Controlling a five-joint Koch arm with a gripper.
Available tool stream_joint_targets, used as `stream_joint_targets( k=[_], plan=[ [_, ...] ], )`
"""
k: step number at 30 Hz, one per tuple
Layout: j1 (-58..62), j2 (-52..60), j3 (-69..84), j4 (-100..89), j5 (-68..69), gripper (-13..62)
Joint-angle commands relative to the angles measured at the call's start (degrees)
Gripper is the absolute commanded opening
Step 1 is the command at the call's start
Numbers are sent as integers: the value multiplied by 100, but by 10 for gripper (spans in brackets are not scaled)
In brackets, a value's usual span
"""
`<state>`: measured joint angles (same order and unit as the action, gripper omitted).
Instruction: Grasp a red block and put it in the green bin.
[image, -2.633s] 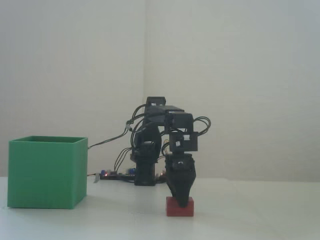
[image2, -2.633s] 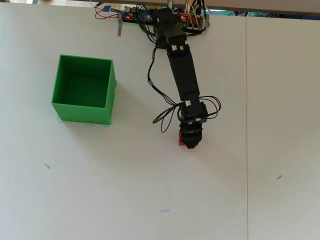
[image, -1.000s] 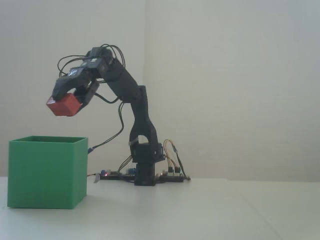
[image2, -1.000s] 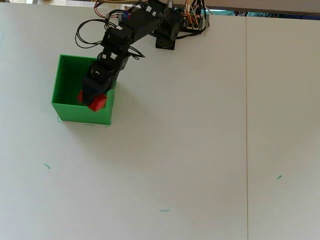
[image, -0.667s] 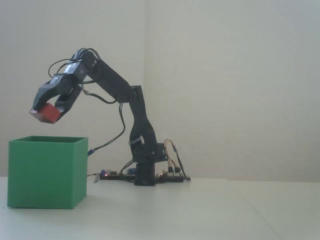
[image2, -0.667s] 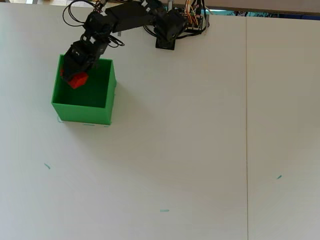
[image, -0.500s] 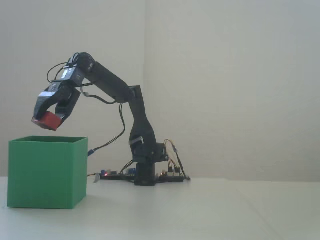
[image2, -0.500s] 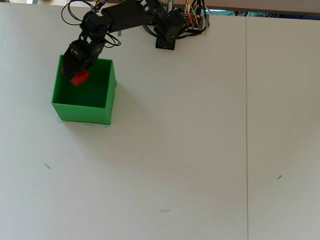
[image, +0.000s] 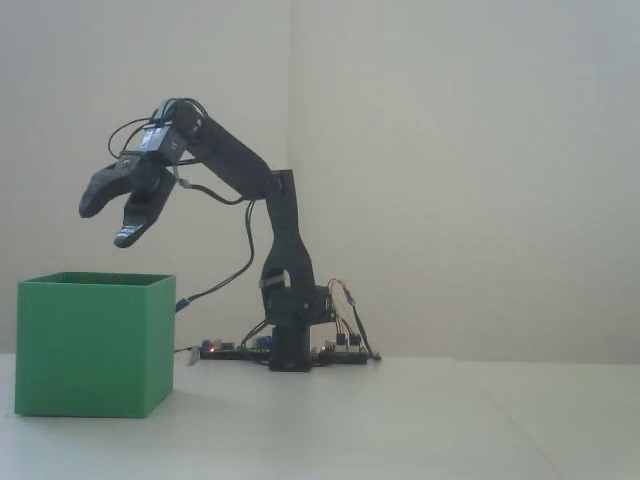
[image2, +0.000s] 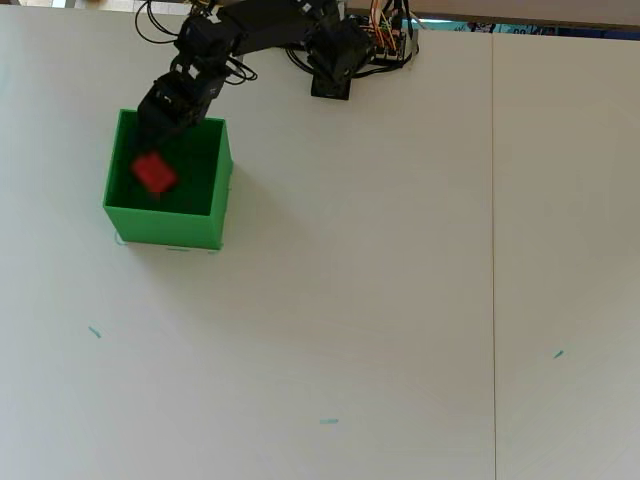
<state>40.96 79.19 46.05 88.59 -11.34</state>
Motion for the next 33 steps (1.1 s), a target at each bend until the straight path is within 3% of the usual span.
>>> stream_joint_targets(
  k=[1, 14, 22, 28, 33],
  plan=[
    [-9, 290, -79, -167, -35, 356],
    [-694, 580, -70, -272, -123, 349],
    [-2083, 2127, 817, -650, 1107, 336],
    [-2558, 2646, 1020, -642, 1424, 332],
    [-3190, 3375, 2619, -1600, 2136, 330]
  ],
)
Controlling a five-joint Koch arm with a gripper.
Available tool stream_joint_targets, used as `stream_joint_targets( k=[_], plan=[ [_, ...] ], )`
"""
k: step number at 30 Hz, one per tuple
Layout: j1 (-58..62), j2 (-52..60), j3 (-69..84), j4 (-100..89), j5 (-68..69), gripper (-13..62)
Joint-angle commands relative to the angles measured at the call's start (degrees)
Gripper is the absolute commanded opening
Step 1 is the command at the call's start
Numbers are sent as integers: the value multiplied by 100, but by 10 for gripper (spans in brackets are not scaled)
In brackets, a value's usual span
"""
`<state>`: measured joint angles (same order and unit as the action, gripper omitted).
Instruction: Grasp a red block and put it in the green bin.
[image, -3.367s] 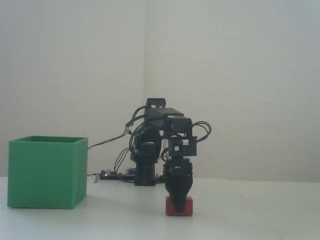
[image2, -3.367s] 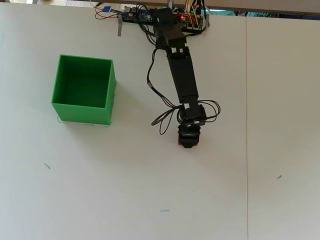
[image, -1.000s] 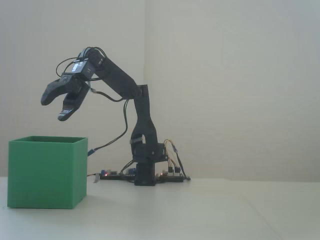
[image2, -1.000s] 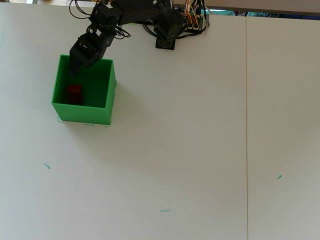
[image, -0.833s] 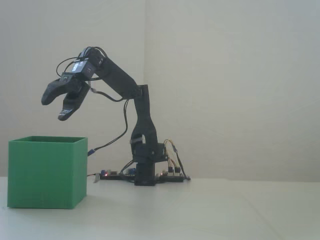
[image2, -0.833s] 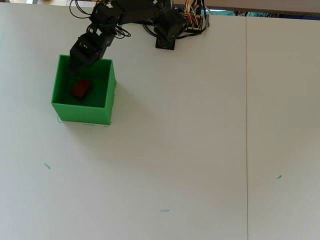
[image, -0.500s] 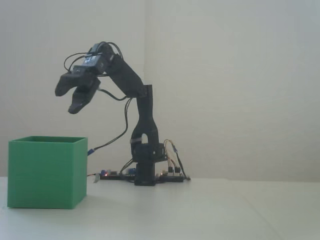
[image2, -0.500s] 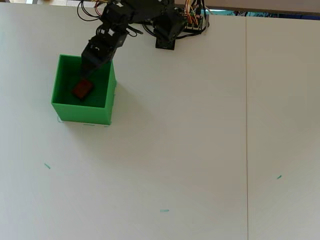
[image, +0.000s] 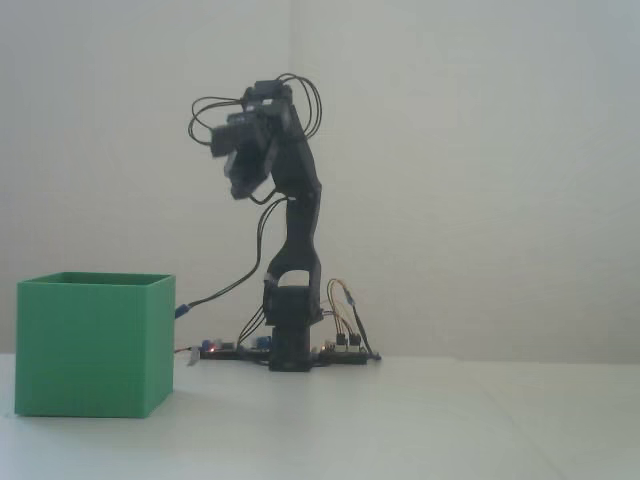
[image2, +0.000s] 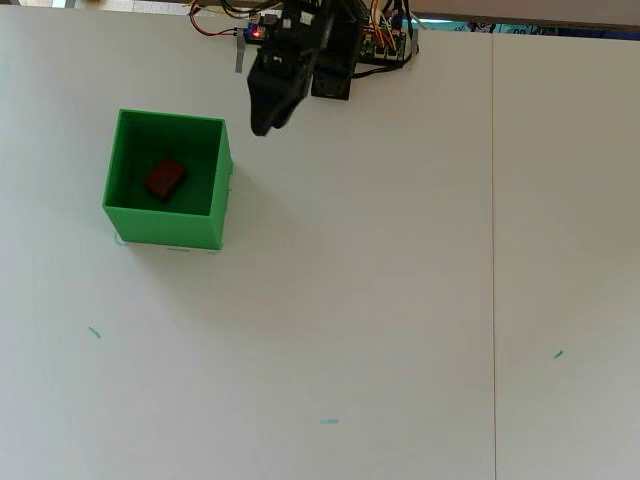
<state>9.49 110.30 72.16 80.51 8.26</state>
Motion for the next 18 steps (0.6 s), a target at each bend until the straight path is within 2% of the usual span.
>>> stream_joint_targets(
  k=[1, 4, 12, 18],
  plan=[
    [-53, 536, 413, -1169, 176, 330],
    [-35, 993, 1512, -2145, 176, 327],
    [-211, 1389, 2540, -2294, 220, 328],
    [-606, 1942, 3867, -3287, 369, 327]
  ],
)
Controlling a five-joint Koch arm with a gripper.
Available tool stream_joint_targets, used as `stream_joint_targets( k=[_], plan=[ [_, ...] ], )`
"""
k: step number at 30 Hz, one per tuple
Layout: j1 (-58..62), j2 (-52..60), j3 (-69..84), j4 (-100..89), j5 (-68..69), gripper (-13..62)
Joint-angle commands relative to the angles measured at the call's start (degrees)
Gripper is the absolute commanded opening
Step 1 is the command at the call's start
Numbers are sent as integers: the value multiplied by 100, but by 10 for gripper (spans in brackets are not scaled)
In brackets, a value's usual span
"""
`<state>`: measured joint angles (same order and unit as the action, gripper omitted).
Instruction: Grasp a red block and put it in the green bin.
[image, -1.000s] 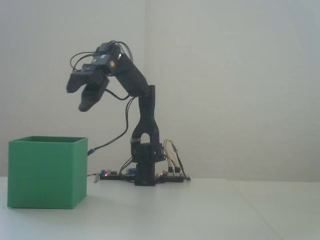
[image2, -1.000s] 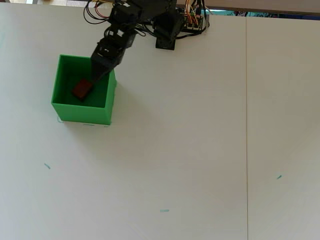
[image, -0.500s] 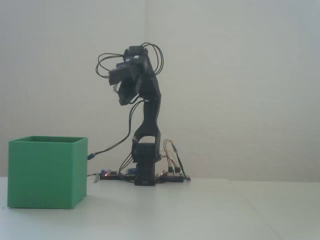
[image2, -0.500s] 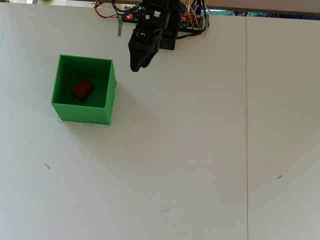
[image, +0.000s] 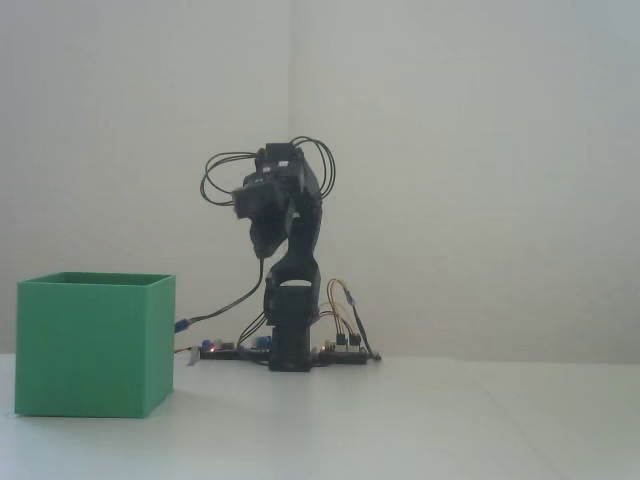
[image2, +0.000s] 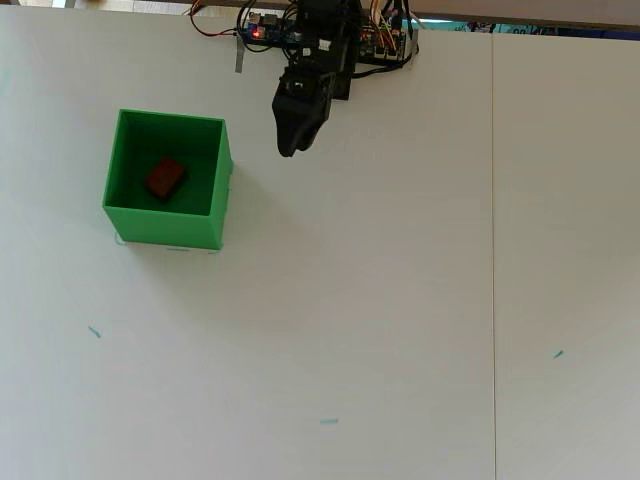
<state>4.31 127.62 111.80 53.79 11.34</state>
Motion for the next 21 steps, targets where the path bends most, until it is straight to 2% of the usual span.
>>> stream_joint_targets(
  k=[1, 10, 21],
  plan=[
    [-105, 220, 70, -686, 79, 327],
    [-571, 562, 2092, -1916, 299, 336],
    [-580, 580, 5027, -5177, 246, 344]
  ],
)
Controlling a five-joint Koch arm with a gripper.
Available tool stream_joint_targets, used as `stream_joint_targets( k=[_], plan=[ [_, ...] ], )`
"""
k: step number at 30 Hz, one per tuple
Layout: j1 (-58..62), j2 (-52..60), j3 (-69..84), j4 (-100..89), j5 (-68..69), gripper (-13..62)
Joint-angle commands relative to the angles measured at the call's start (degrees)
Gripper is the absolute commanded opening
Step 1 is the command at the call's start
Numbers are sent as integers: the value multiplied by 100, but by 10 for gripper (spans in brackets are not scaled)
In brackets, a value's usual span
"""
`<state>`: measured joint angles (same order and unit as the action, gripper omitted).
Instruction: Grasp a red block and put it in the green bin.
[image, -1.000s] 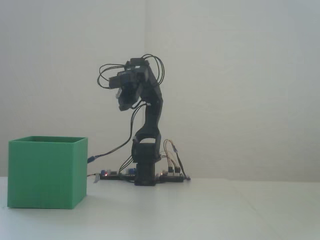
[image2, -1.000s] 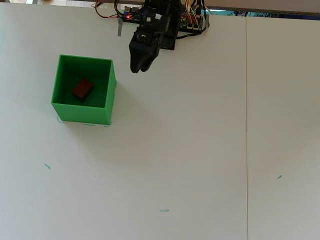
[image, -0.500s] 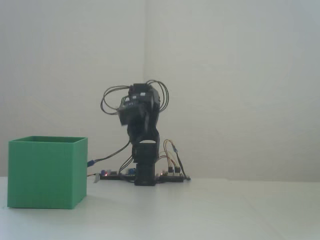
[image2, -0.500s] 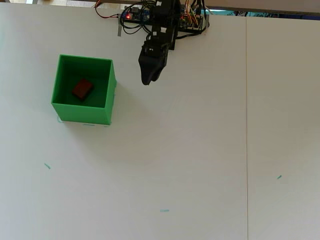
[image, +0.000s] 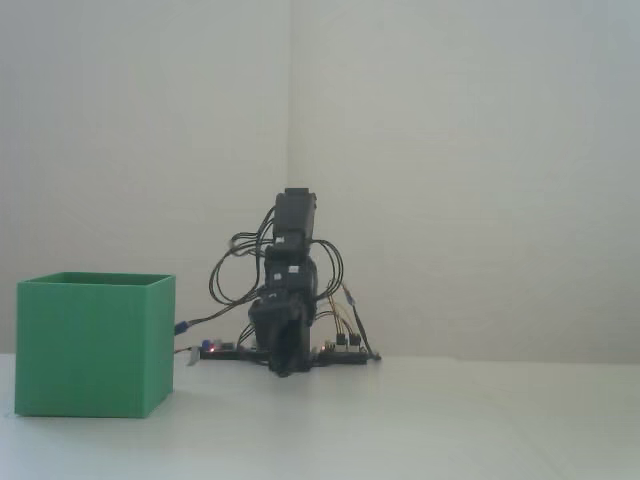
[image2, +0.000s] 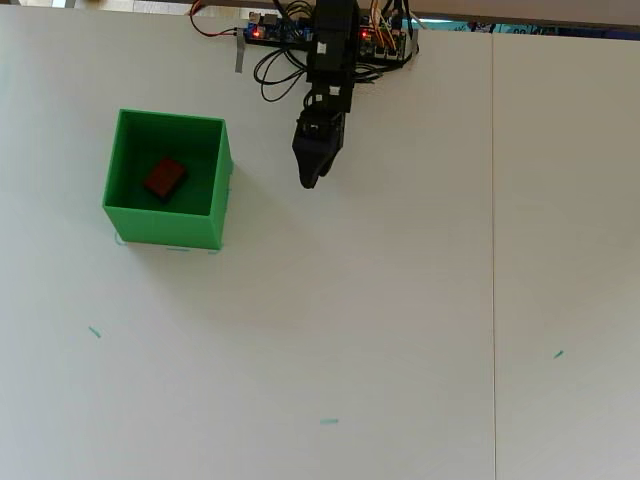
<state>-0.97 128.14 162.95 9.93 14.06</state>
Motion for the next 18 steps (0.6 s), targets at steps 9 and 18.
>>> stream_joint_targets(
  k=[9, 18],
  plan=[
    [-387, 527, 1116, -1564, -53, 350],
    [-519, 510, 1714, -1881, -26, 356]
  ],
)
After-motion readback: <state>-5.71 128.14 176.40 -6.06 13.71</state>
